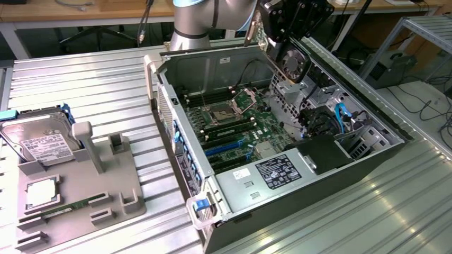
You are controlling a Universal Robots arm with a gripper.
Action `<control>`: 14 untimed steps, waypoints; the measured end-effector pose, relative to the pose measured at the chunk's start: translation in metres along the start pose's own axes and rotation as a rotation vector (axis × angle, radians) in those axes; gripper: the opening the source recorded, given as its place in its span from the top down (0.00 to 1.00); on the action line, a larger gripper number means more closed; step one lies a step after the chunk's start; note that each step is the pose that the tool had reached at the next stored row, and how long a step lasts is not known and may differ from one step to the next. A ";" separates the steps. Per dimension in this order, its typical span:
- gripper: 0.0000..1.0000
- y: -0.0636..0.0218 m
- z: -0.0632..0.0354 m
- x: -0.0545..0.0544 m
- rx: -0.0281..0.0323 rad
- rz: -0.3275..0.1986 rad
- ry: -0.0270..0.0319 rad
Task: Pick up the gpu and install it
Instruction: 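Insert the gpu into the slot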
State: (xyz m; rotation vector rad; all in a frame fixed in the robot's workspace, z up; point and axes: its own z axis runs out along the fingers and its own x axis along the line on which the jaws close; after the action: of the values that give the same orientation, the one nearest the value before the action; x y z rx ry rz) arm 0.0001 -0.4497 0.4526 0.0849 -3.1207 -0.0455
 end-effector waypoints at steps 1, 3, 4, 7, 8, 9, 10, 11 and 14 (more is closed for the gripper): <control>0.72 0.0000 0.0000 0.000 0.0001 -0.010 0.0003; 0.72 0.0000 0.0000 0.000 0.0006 -0.037 0.0011; 0.72 0.0000 0.0000 0.000 0.0010 -0.051 0.0015; 0.72 0.0000 0.0000 0.000 0.0017 -0.091 0.0027; 0.72 0.0000 0.0000 0.000 0.0019 -0.103 0.0031; 0.72 0.0000 0.0000 0.000 0.0022 -0.116 0.0034; 0.72 0.0000 0.0000 0.000 0.0024 -0.127 0.0038; 0.72 0.0000 0.0000 0.000 0.0026 -0.138 0.0041; 0.72 0.0000 0.0000 0.000 0.0033 -0.178 0.0053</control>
State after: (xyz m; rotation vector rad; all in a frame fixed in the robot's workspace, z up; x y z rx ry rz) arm 0.0001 -0.4497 0.4526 0.3618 -3.0983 -0.0427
